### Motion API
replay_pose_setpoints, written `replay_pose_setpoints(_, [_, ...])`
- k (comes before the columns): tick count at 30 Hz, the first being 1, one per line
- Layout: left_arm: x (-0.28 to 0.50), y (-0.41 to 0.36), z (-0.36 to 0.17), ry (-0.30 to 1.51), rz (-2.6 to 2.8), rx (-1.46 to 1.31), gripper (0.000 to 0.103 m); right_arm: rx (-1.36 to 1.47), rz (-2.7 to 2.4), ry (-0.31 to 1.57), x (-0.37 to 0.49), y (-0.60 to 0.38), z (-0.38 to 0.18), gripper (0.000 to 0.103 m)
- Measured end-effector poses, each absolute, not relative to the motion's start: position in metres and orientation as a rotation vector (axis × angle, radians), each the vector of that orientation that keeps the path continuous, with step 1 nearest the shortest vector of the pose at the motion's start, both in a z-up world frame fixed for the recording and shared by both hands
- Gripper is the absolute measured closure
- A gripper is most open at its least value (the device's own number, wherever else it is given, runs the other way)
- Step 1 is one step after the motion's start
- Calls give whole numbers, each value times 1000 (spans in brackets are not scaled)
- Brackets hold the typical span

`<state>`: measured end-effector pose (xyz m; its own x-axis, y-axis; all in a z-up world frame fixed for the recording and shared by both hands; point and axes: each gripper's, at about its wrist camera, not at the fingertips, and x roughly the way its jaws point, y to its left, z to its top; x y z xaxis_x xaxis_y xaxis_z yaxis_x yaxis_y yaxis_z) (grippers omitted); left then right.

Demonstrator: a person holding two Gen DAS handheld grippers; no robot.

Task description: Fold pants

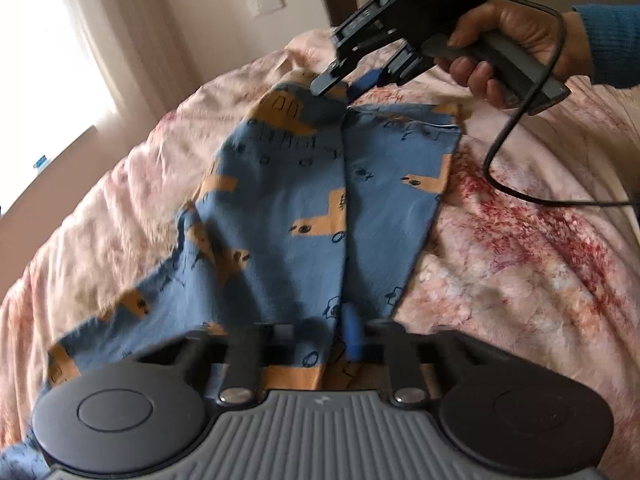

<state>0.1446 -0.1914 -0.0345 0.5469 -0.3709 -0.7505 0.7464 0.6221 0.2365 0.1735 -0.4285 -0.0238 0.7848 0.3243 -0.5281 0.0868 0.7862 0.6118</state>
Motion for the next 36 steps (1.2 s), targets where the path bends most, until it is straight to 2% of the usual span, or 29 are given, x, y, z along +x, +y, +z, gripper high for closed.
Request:
replay_pose_setpoints(1, [147, -190, -33, 723, -703, 577, 92, 660, 142, 663, 175, -429, -22, 64])
replay_pose_setpoints(3, [151, -188, -29, 729, -686, 561, 102, 634, 144, 650, 176, -430, -15, 95])
replay_pose_setpoints(4, [152, -186, -26, 730, -685, 544, 103, 624, 142, 642, 176, -430, -10, 96])
replay_pose_setpoints(9, [153, -169, -2, 679, -721, 456, 103, 592, 169, 554, 163, -434, 30, 97])
replay_pose_setpoints(14, [146, -160, 5, 642, -785, 479, 103, 543, 143, 553, 119, -441, 55, 97])
replay_pose_setpoints(23, [140, -170, -25, 721, -826, 562, 103, 527, 5, 768, 68, -452, -8, 97])
replay_pose_setpoints(29, [140, -166, -26, 735, -843, 564, 102, 409, 25, 815, 75, -441, -13, 95])
replay_pose_setpoints(31, [142, -165, -29, 743, -836, 547, 93, 341, 9, 801, 80, -439, -6, 81])
replay_pose_setpoints(32, [143, -164, -29, 758, -836, 528, 81, 322, 15, 783, 82, -440, -3, 71])
replay_pose_setpoints(33, [143, -162, -28, 766, -842, 505, 63, 319, 29, 767, 88, -441, 1, 63])
replay_pose_setpoints(35, [142, -156, -23, 757, -851, 460, 41, 323, 55, 761, 108, -444, 4, 58])
replay_pose_setpoints(36, [142, -153, -20, 746, -850, 446, 37, 324, 65, 762, 117, -445, 4, 57])
